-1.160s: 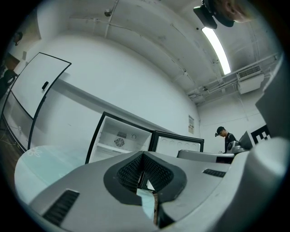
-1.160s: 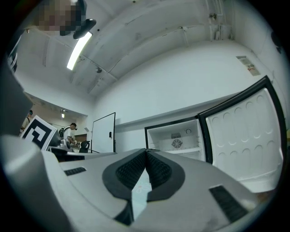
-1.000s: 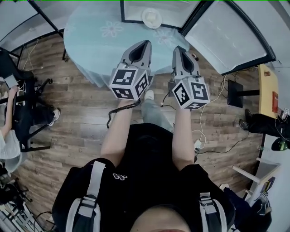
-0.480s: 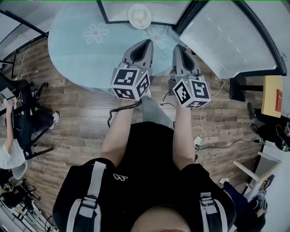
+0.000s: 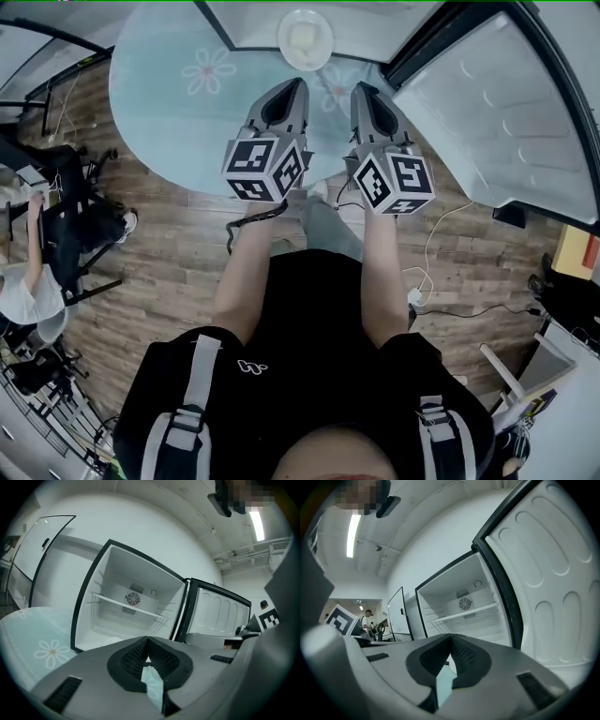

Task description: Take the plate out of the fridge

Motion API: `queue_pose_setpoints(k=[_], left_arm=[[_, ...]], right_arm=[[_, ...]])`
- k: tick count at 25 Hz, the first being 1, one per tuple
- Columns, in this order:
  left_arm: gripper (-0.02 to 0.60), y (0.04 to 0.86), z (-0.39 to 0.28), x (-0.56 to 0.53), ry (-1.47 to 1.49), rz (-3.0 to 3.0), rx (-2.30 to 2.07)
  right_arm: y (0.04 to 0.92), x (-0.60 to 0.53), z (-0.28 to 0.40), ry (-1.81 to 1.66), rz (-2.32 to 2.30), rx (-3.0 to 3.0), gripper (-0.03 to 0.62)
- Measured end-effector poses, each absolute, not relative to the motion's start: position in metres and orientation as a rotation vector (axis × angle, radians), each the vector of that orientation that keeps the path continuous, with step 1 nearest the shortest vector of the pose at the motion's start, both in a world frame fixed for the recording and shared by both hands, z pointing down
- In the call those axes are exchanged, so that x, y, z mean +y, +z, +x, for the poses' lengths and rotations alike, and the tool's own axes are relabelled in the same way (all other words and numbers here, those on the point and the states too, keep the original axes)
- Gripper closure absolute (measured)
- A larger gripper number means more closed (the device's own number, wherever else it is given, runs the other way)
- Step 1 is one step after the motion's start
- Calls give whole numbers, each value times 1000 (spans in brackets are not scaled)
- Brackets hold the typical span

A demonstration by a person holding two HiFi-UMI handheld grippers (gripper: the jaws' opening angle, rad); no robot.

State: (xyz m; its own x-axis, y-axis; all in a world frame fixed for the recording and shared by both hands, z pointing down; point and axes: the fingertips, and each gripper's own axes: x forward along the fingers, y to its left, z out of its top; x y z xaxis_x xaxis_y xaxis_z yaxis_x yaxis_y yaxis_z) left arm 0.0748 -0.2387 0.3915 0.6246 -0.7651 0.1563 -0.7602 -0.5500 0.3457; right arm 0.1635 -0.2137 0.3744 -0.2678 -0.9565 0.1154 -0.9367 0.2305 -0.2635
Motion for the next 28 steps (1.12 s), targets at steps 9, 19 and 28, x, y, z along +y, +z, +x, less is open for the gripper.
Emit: queue_pose_setpoints(k=[9, 19, 28], left_arm=[[588, 391, 83, -272, -13, 2411, -1300], [588, 406, 71, -284, -1, 2359, -1324], [572, 459, 64, -305, -8, 2244, -1327]], right_arm=[[374, -251, 167, -465, -1769, 2486, 589], [390, -263, 151, -531, -1724, 2525, 589], [448, -278, 154, -673, -1784, 2547, 588]])
